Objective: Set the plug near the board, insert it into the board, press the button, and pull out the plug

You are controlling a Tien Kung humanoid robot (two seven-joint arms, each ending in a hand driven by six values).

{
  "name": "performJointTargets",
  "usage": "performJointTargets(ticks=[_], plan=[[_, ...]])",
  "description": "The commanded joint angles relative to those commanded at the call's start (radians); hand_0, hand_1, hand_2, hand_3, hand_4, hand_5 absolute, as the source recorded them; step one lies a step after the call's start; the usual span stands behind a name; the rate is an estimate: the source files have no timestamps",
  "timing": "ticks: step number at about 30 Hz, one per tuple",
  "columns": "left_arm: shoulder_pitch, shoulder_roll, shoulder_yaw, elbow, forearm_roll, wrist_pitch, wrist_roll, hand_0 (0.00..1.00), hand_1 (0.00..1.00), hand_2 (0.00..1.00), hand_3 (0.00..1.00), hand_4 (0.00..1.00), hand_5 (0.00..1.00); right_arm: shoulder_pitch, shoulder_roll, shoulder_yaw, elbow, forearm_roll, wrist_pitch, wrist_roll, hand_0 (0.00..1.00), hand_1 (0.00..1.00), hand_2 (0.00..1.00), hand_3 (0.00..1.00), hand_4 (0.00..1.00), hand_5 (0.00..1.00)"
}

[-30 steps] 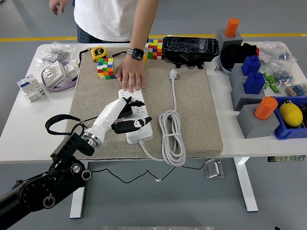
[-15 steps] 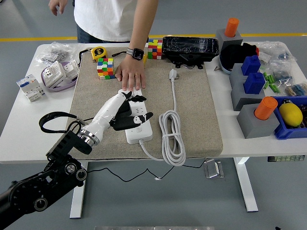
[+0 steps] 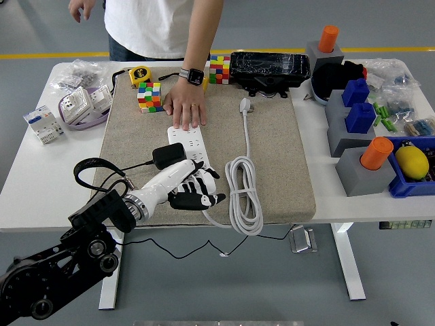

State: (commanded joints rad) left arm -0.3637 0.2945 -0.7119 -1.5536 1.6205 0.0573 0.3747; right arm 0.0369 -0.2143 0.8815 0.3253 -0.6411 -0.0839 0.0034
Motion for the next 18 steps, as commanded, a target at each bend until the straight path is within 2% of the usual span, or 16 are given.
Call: performJointTargets(ticks=[4,5,18], plan=[[0.000,-0.001,0.004,-0.001,-0.008,-0.030,0.046,0.075,0.081,0.169,0.815,0.601,0.002,-0.001,-0.001,-0.001,0.000,0.000,0.000,0.000,0.603,0.640,0.638,0.553,0.948,0.488],[0.001,-0.001,0.004,0.000,-0.007,-0.034,0.053,0.065,0.078,0.165,0.834,0.642,0.002,-0.001,-0.001,-0.001,0.000,0.000,0.000,0.000,0.602,0.640,0.637,0.553,0.949,0.488],[0.007,0.006,-0.018,0.021,0.024,-0.046,0.110,0.068,0.077,0.162,0.820,0.626,0.002,0.000,0.000,0.000,0.000,0.001,0.000,0.001,0.603,0.640,0.637,0.552,0.949,0.487]])
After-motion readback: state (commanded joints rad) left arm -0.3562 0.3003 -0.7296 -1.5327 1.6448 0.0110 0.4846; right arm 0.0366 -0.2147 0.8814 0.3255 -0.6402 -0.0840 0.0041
